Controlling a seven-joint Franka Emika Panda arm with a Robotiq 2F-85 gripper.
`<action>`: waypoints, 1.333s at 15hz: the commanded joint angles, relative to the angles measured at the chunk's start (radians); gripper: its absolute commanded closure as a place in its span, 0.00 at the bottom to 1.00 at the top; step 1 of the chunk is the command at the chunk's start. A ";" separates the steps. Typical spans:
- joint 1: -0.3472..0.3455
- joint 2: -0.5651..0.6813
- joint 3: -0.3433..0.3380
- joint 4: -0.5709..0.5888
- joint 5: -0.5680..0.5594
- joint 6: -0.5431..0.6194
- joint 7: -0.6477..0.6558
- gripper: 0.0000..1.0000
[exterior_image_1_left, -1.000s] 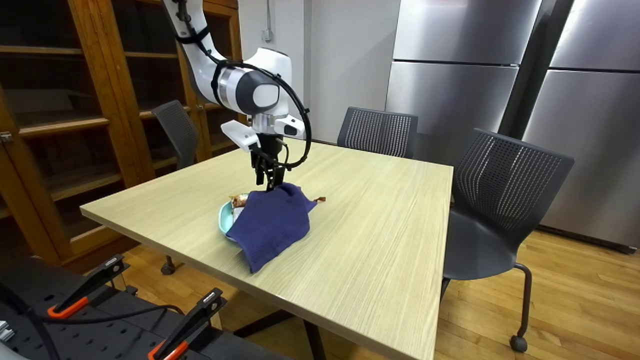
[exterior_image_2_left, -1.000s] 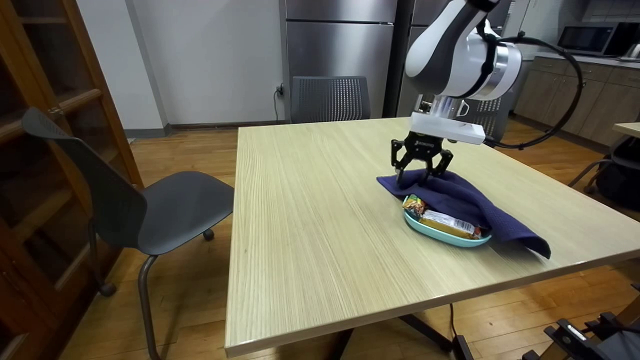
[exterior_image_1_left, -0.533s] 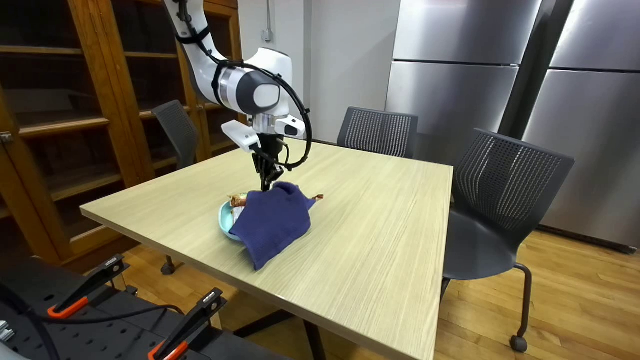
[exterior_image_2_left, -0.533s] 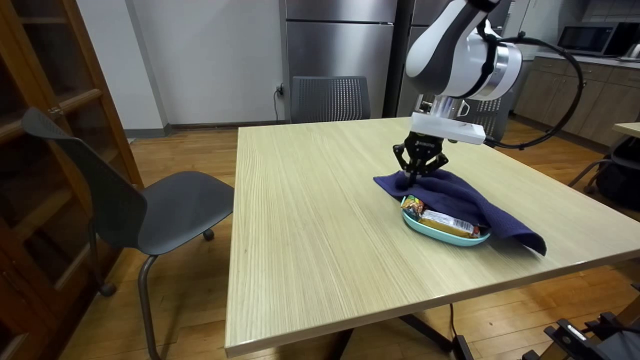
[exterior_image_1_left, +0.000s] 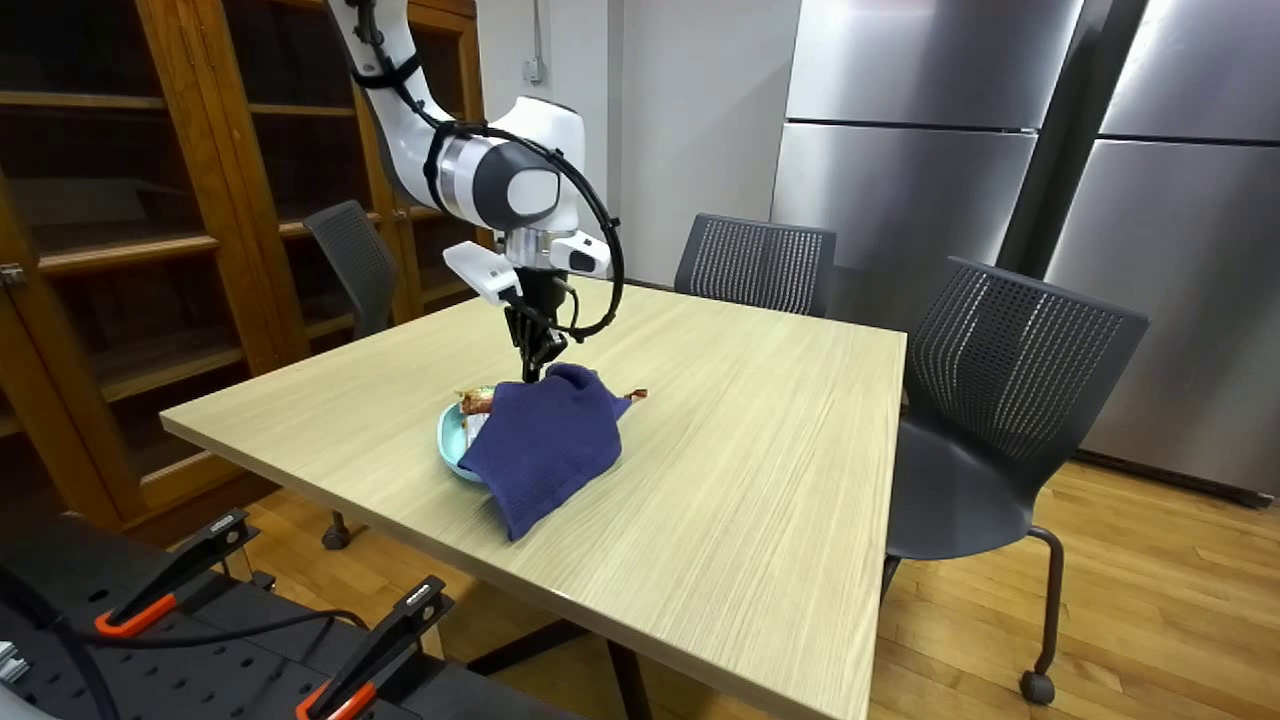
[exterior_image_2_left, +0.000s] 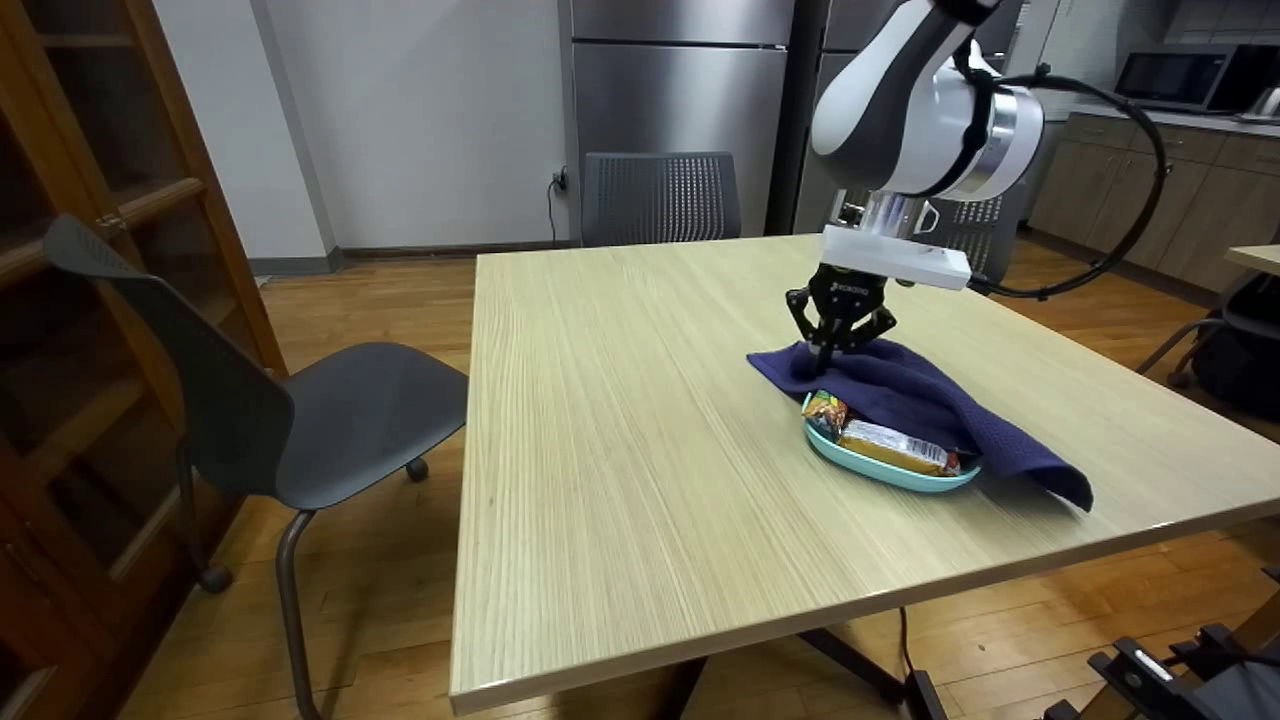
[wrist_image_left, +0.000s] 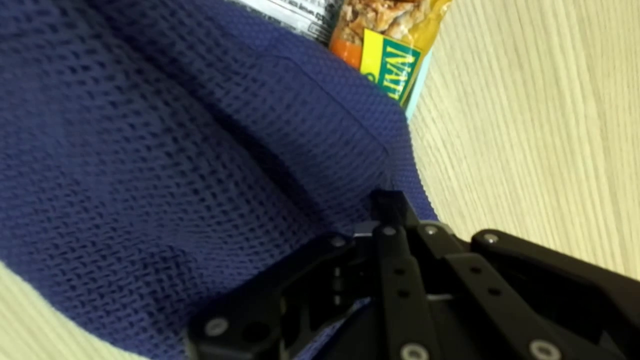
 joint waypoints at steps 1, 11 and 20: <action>-0.008 -0.027 0.008 -0.002 -0.007 -0.030 -0.036 0.68; -0.009 -0.135 0.043 -0.130 -0.124 -0.042 -0.288 0.00; 0.030 -0.198 0.025 -0.246 -0.300 -0.058 -0.359 0.00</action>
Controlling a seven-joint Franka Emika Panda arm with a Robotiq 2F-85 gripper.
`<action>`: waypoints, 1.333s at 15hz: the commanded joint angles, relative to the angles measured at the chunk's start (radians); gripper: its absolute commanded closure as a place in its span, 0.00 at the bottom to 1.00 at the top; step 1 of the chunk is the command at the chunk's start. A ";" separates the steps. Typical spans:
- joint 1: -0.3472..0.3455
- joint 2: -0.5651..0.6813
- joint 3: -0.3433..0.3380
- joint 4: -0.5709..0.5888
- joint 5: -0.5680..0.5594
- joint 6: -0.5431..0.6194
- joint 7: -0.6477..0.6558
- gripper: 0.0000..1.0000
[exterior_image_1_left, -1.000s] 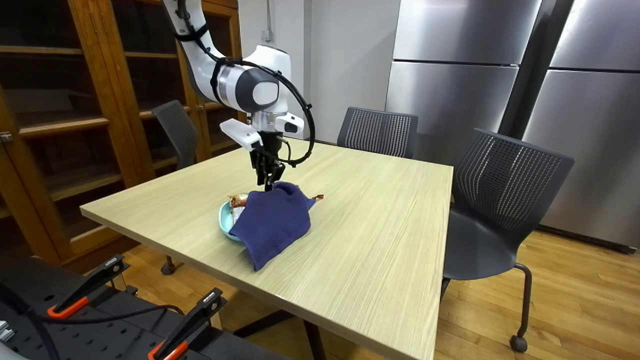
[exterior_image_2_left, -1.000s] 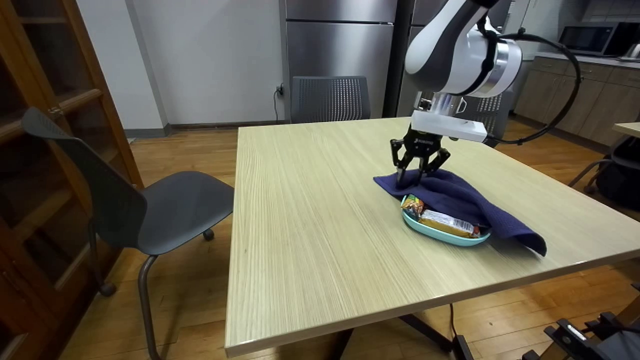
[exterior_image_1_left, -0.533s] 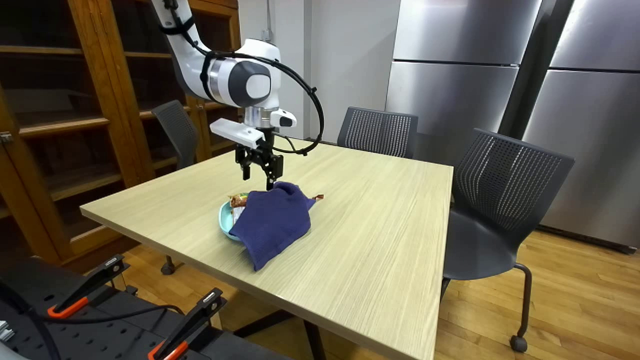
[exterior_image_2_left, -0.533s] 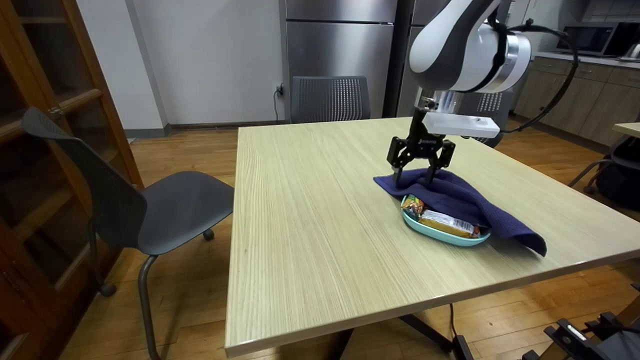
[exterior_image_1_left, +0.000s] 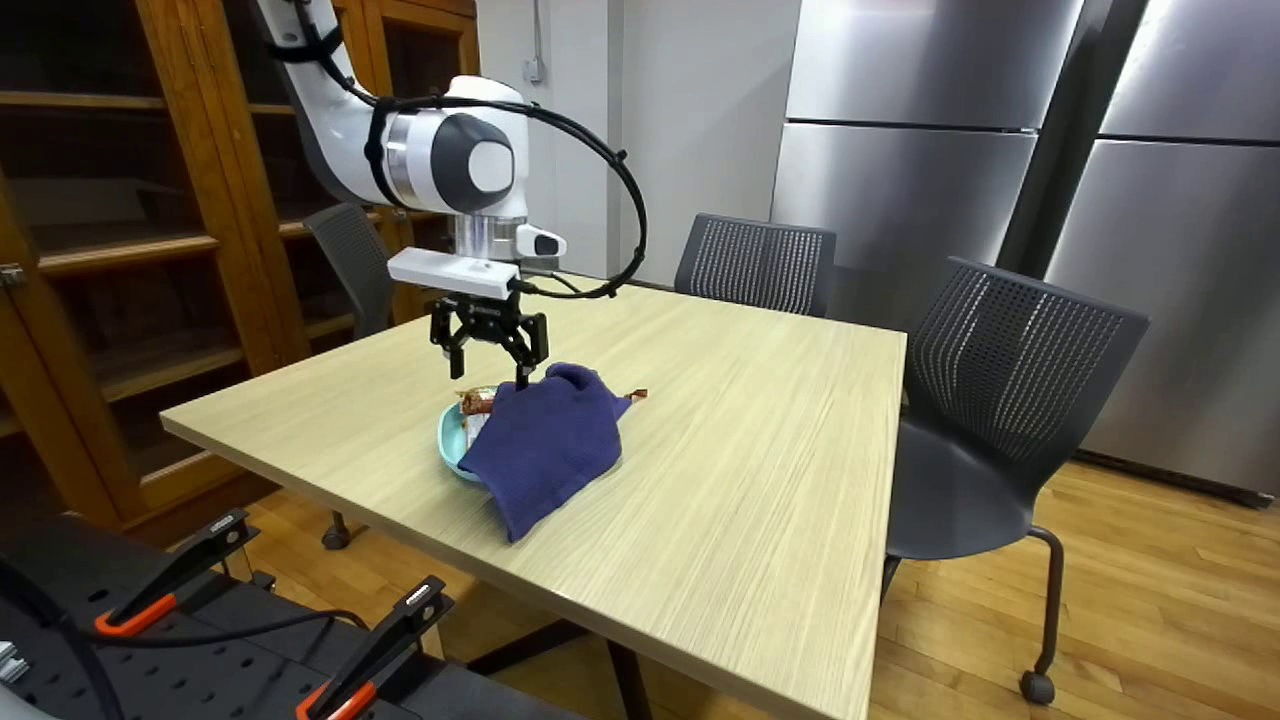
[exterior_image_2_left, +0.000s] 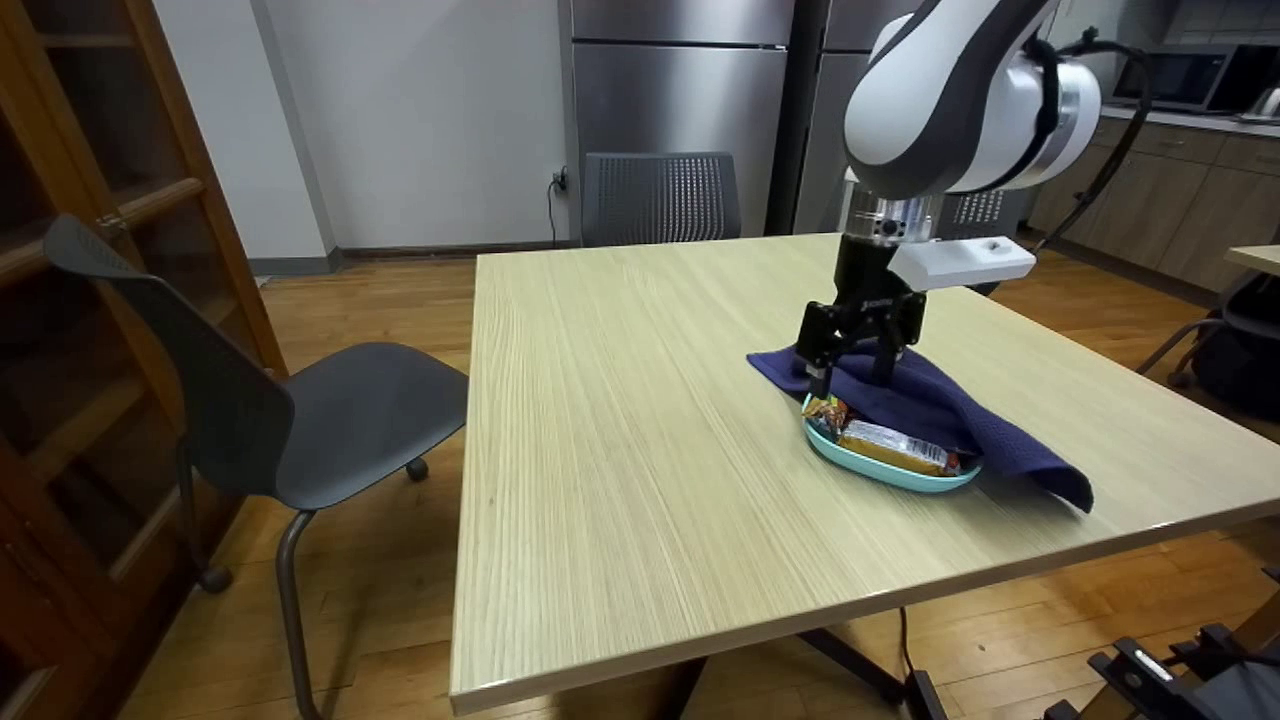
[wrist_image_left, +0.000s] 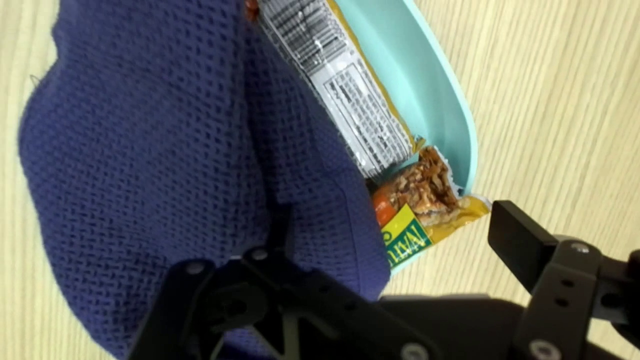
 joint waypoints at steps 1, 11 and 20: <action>0.025 -0.058 -0.020 -0.059 -0.079 -0.028 -0.009 0.00; 0.128 -0.014 -0.123 -0.042 -0.298 -0.020 0.114 0.00; 0.186 0.030 -0.172 -0.022 -0.407 -0.012 0.199 0.00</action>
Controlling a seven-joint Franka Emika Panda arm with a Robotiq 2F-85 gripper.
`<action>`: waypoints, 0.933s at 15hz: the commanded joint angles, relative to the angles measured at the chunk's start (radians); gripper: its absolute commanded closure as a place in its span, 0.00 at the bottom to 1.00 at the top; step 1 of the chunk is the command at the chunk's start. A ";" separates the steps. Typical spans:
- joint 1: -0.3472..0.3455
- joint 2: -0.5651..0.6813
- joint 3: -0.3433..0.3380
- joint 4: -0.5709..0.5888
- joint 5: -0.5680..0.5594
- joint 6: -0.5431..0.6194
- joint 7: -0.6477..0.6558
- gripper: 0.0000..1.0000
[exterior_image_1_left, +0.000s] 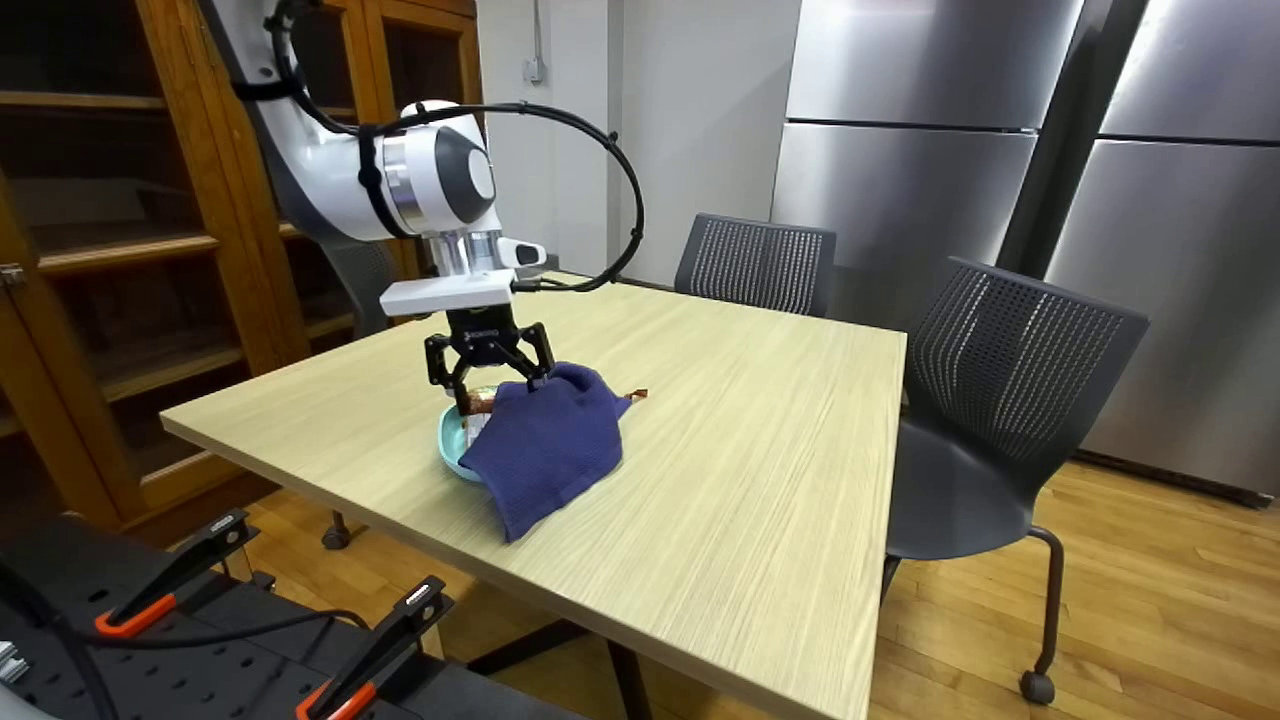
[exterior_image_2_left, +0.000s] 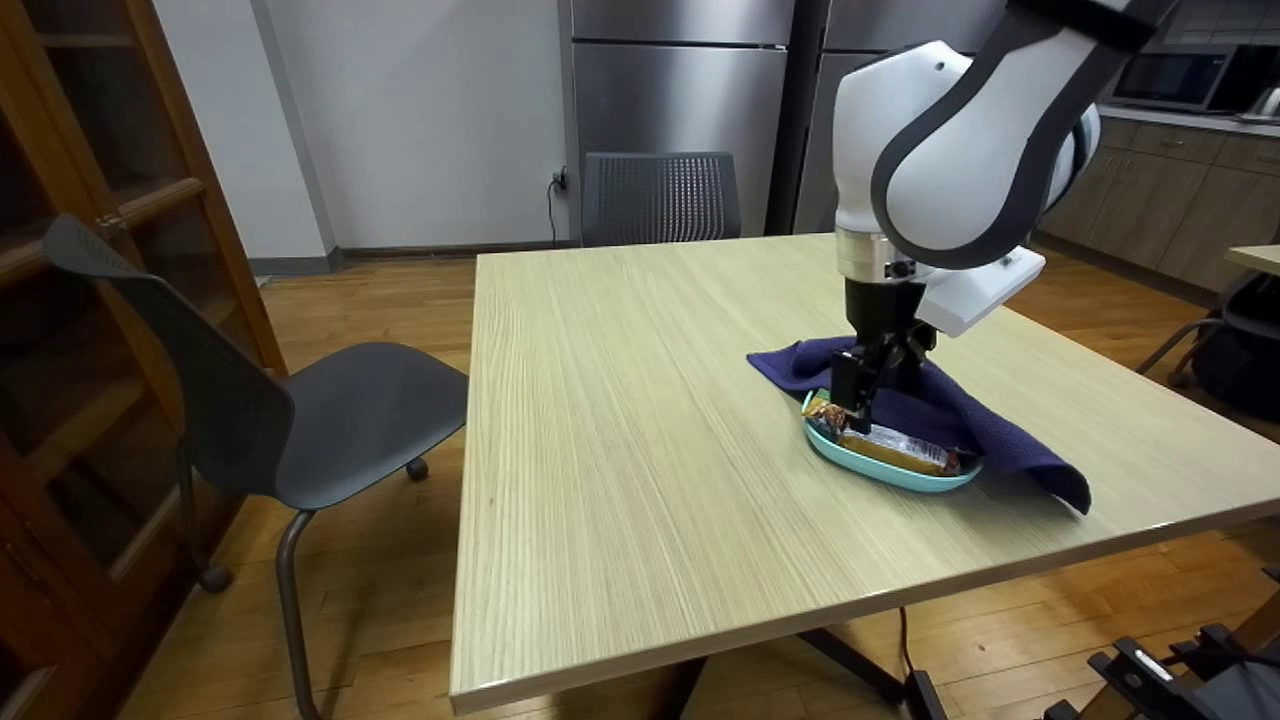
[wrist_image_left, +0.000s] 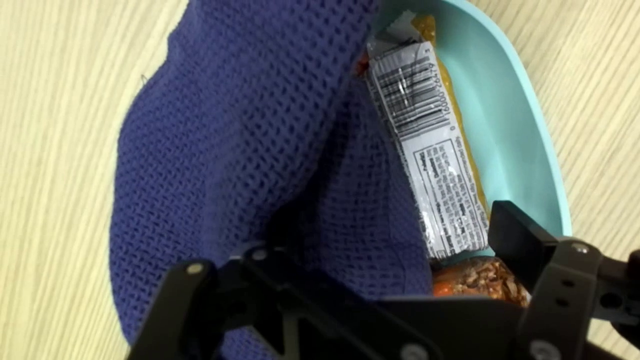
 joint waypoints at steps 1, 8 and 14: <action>0.036 0.008 -0.033 0.016 -0.057 -0.007 0.071 0.00; 0.068 0.004 -0.072 0.028 -0.124 0.010 0.143 0.00; 0.107 0.016 -0.112 0.039 -0.218 0.003 0.227 0.00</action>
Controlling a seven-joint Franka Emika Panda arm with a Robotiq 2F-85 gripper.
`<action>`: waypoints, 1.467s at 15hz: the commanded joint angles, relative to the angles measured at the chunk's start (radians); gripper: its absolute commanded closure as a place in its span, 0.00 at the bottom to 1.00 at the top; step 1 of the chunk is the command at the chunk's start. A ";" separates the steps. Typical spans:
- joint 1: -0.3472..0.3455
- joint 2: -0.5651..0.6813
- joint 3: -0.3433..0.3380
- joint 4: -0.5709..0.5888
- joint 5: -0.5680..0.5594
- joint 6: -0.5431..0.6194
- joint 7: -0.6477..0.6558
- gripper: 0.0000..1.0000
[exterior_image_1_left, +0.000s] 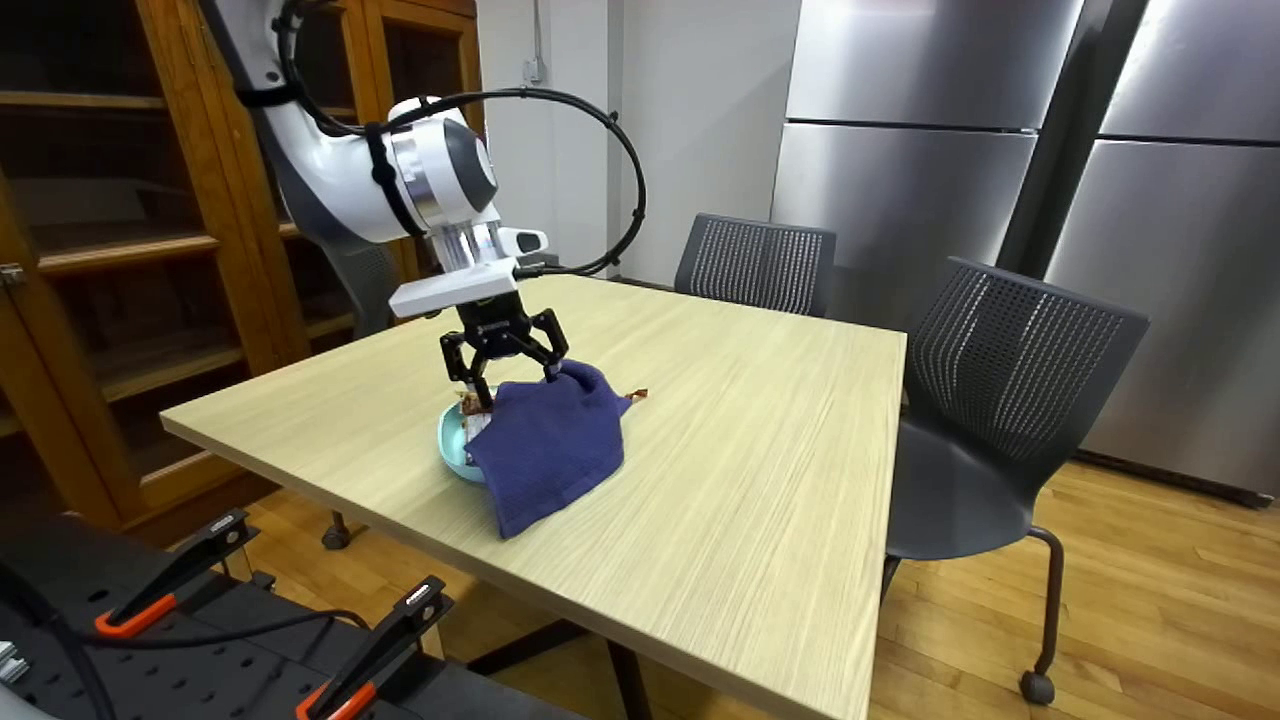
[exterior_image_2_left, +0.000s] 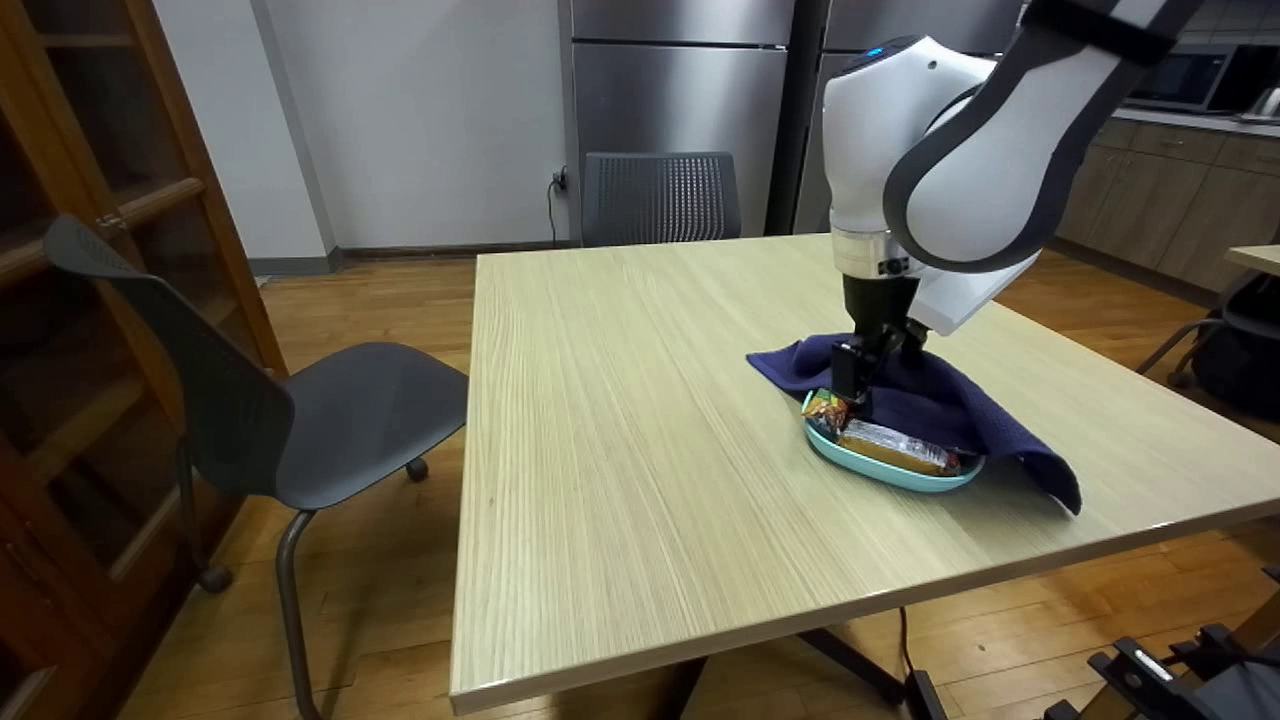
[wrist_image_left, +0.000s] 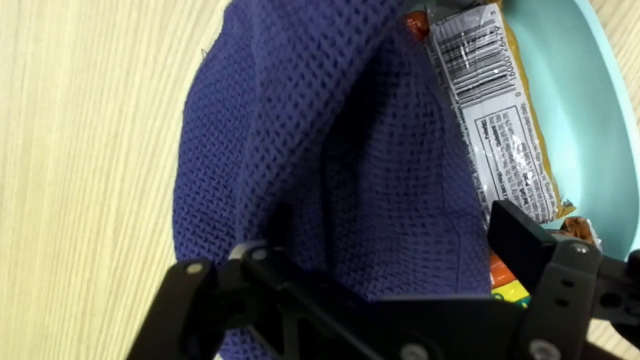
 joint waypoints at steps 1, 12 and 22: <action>0.031 0.013 -0.026 0.017 -0.061 -0.008 0.068 0.00; 0.037 0.043 -0.019 0.026 -0.094 -0.019 0.093 0.00; 0.037 0.050 -0.020 0.034 -0.096 -0.017 0.092 0.62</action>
